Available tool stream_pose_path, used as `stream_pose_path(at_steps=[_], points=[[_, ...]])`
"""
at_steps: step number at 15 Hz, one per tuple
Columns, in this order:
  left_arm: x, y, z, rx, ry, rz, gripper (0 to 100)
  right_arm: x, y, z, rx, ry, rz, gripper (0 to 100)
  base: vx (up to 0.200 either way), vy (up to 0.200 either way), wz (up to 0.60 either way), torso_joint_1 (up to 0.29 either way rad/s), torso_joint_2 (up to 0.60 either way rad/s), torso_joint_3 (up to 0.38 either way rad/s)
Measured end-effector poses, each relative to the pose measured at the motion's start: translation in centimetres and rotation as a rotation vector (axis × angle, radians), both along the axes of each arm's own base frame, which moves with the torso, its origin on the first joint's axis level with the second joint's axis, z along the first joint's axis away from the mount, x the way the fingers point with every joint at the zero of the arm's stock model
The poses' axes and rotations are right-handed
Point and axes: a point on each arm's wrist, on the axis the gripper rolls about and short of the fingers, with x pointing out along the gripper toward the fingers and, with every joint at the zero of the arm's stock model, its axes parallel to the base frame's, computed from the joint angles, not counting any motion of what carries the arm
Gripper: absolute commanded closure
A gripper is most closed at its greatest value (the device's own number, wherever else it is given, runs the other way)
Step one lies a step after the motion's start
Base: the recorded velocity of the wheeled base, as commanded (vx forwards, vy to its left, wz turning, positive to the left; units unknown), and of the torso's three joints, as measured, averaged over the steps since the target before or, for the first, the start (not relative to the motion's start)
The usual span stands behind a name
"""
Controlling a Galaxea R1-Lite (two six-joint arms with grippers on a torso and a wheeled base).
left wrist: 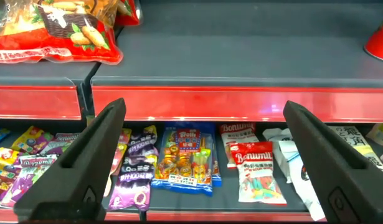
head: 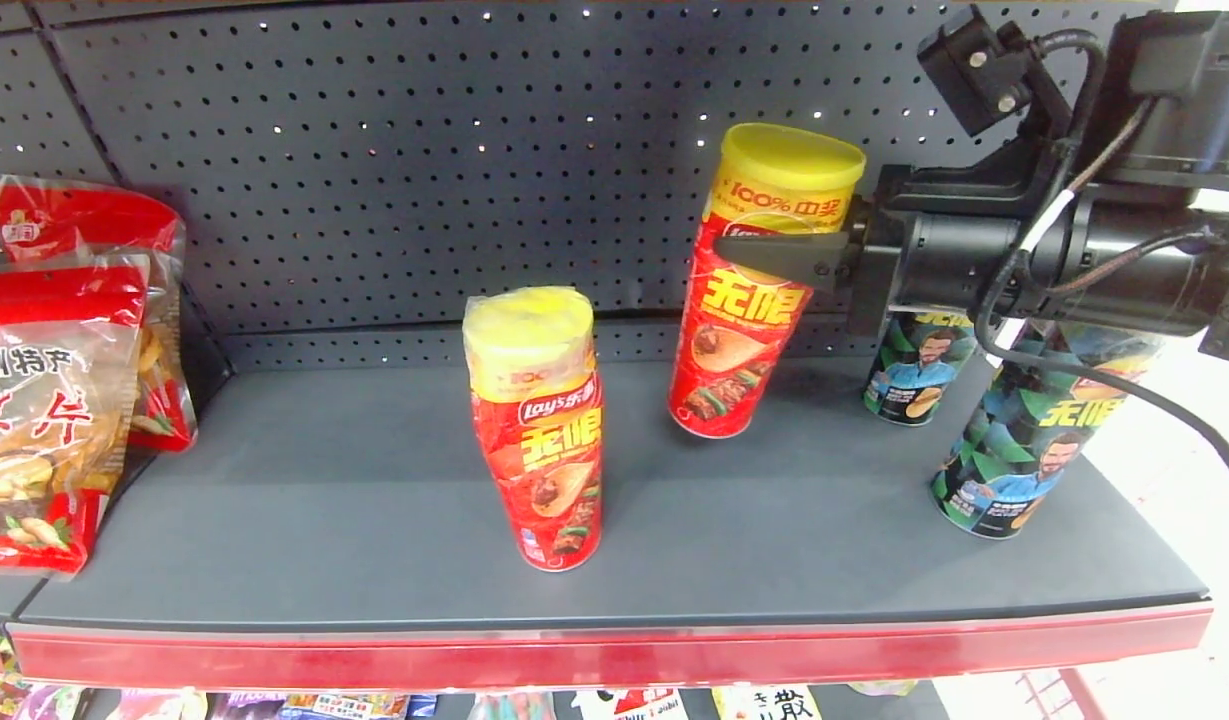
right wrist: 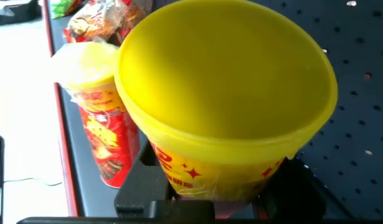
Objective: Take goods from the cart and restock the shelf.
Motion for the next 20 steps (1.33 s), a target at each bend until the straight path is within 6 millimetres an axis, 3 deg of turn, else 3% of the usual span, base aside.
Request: stream_pose_path(at_steps=[4,9,20], points=[[0.0,0.0,0.0,0.0,0.0,0.0,0,1.2,1.4,0.0,0.002,-0.003,0.018,100,0.0,0.0,0.0,0.0,0.0,0.0],[0.0,0.0,0.0,0.0,0.0,0.0,0,3.5,5.3,0.7,0.029,-0.042,0.054,100,0.0,0.0,0.0,0.0,0.0,0.0],[0.0,0.0,0.0,0.0,0.001,0.0,0,7.3,9.9,-2.9,0.006,-0.002,0.104,100,0.0,0.0,0.0,0.0,0.0,0.0]])
